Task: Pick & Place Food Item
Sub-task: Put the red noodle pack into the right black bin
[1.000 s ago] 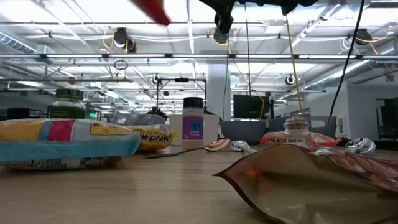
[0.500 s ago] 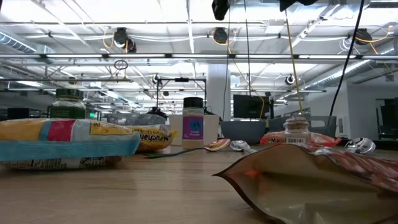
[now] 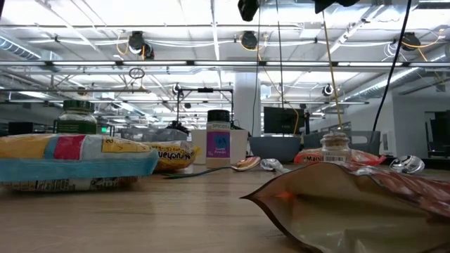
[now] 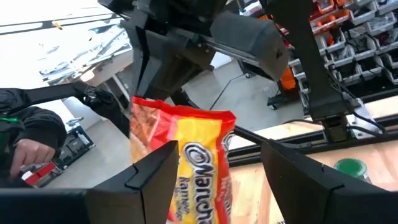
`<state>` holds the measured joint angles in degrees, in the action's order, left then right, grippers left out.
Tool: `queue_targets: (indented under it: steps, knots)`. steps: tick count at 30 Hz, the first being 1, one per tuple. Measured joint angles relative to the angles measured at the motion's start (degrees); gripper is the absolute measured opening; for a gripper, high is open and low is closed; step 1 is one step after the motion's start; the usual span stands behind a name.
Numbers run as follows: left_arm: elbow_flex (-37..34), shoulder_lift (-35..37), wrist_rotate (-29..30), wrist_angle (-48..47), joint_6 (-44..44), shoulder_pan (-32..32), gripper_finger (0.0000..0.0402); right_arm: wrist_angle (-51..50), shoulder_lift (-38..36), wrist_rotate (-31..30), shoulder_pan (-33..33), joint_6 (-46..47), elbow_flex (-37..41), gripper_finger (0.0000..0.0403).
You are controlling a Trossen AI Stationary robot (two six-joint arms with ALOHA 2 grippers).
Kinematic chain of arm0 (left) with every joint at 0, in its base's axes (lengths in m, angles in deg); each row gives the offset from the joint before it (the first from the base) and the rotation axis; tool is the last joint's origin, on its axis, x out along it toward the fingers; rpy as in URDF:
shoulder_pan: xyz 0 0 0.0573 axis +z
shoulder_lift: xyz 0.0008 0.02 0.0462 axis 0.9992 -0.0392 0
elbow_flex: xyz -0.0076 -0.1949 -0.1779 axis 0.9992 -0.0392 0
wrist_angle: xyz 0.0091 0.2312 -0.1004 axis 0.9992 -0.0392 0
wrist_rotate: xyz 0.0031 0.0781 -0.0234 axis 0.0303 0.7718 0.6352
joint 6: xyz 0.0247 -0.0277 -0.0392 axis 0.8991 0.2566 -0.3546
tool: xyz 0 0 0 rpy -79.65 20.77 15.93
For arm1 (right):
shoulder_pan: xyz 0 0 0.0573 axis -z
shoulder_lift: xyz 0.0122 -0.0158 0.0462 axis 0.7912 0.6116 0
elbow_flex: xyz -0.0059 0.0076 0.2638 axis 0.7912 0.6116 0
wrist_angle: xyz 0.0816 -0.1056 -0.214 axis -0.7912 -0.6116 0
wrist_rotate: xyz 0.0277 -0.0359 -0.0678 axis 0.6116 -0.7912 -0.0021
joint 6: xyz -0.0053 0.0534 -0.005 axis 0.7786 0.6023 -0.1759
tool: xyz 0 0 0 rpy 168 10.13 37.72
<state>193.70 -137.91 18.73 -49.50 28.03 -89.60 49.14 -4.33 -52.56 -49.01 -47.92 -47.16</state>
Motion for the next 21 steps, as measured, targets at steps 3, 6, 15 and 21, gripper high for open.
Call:
queue_targets:
  steps: [3,6,15,21]
  knots:
    - [0.0,0.0,-1.2,2.8,-0.1,0.2,0.0,0.2,0.1,0.0,0.0,0.1,0.0,0.0224]
    - [0.1,0.0,-1.7,3.2,-0.2,0.5,0.0,1.0,0.1,0.0,0.0,0.8,0.0,0.0224]
    - [0.1,-1.0,-2.6,3.1,0.2,1.7,0.0,4.3,0.1,3.0,0.0,2.9,0.0,0.0224]
    - [0.1,-1.0,-4.0,3.1,-0.3,2.2,0.0,4.2,0.1,2.8,0.0,2.5,0.0,0.0224]
